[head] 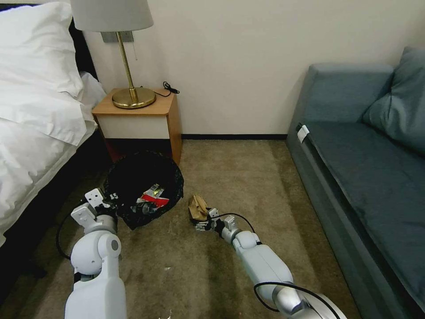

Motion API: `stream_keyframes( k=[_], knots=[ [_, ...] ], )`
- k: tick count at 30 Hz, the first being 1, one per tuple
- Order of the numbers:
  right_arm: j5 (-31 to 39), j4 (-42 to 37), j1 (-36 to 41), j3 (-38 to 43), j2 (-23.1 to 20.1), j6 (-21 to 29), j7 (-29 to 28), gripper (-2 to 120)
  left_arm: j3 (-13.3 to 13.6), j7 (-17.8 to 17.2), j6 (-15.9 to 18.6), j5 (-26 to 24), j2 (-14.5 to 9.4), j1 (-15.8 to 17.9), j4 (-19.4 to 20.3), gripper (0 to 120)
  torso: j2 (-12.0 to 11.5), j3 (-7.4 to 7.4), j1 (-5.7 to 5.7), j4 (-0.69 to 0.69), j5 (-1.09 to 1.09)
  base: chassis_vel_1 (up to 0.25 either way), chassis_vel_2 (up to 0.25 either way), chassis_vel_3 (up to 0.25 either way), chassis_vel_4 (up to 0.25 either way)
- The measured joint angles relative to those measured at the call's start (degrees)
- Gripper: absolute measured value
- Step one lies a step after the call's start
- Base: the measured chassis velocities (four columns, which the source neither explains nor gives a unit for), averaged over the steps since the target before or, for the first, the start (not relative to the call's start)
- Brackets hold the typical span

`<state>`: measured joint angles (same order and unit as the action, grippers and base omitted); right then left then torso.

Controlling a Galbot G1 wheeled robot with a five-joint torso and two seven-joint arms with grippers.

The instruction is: Pick up the trash bin, then pick up the garbage on the floor and place it into the trash bin.

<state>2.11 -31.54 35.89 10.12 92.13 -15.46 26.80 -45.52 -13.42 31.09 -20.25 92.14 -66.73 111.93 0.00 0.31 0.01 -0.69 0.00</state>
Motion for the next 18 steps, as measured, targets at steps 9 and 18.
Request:
stream_keyframes(
  k=[9, 18],
  knots=[
    [-0.4, 0.0, 0.6, -0.8, 0.0, -0.9, -0.6, 100, 0.1, 0.0, 0.1, -0.1, 0.0, 0.3, -0.2, 2, 0.0, 0.03, 0.01, -0.01, 0.00, -0.140, 0.123, 0.154, -0.154],
    [-1.1, 0.2, 1.2, -2.8, 0.0, -1.1, -3.4, 100, 0.1, 0.0, 0.1, 0.0, 0.0, 0.2, -0.2, 2, 0.0, 0.00, 0.00, 0.00, 0.00, -0.021, 0.015, 0.024, -0.019]
  ],
)
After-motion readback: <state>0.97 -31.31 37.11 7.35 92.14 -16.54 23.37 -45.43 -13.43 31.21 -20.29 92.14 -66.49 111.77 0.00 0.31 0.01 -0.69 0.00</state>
